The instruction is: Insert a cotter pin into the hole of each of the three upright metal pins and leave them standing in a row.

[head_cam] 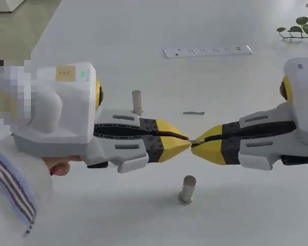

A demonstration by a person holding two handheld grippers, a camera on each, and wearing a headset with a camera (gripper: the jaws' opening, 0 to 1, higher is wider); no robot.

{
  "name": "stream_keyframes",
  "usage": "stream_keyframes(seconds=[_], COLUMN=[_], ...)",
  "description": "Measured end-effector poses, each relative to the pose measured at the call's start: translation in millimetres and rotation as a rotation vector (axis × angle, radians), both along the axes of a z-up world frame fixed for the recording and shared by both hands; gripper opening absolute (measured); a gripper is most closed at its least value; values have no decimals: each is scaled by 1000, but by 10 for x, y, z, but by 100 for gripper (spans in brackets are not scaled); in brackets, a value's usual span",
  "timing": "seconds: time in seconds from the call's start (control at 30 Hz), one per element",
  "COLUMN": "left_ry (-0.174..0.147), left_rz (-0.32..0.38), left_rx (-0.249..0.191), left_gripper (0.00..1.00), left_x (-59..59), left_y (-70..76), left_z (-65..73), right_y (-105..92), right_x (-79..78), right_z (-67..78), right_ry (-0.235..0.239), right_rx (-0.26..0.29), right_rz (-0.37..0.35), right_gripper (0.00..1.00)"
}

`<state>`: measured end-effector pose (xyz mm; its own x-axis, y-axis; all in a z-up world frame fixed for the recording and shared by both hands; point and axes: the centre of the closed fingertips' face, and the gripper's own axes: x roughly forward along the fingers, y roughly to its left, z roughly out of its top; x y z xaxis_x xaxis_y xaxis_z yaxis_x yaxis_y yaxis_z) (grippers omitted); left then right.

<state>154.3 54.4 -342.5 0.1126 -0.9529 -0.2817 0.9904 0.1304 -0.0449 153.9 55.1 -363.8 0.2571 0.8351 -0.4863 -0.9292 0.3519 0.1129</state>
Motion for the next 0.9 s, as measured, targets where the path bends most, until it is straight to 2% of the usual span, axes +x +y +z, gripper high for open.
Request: stream_keyframes(seconds=[0.33,0.7,0.9], left_ry=[-10,0,5], left_rz=[-47,-109,-138], left_rx=[43,94,108], left_gripper=[0,0,0], left_x=[-82,-198,-245], left_y=[10,57,53], left_z=[-67,-170,-180], right_y=[22,80,80], right_x=[-121,-258,-305], right_z=[-26,-101,-129], right_ry=[1,5,-9], right_rx=[-52,-103,-139], right_rz=[67,145,192], right_gripper=[0,0,0])
